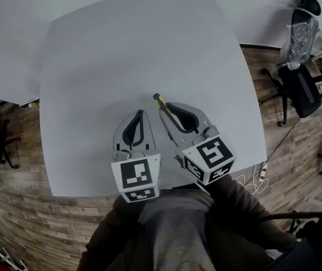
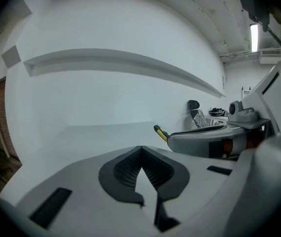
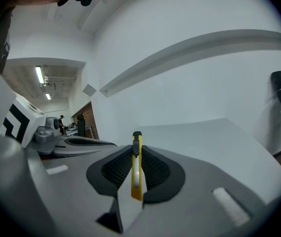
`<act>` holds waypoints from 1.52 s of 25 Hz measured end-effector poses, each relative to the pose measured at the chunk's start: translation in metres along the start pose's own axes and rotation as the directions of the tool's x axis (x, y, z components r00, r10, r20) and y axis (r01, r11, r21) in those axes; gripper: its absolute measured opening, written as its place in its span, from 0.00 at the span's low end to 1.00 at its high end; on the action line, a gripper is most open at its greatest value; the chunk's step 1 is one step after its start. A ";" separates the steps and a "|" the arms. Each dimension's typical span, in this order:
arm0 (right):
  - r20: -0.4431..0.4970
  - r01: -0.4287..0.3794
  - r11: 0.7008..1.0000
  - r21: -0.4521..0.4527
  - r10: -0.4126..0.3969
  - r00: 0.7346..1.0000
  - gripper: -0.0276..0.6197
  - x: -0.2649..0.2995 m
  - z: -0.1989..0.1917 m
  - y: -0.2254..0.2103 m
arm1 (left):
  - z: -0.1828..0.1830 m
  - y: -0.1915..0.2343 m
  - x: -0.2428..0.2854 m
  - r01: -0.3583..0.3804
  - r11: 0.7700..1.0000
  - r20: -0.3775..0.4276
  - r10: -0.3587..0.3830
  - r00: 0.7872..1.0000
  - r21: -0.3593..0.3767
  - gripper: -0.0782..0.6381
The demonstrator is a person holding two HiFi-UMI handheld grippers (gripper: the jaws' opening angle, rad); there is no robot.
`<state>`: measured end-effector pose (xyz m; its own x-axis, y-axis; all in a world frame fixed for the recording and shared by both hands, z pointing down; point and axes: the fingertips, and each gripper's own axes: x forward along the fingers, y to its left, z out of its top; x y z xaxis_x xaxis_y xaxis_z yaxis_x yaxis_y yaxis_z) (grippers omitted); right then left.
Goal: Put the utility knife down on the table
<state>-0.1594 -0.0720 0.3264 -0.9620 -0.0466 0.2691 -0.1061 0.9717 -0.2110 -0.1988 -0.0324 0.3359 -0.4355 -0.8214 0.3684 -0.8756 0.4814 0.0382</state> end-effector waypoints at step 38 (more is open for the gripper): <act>-0.125 0.041 0.994 0.099 -0.029 0.992 0.13 0.093 -0.039 -0.045 | -0.036 0.033 0.097 0.081 0.995 -0.129 -0.088 0.988 -0.059 0.11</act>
<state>-0.2341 -0.1110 0.3979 -0.9196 -0.0451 0.3903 -0.1699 0.9414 -0.2915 -0.2624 -0.0852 0.4059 -0.3267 -0.8142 0.4800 -0.8940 0.4309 0.1225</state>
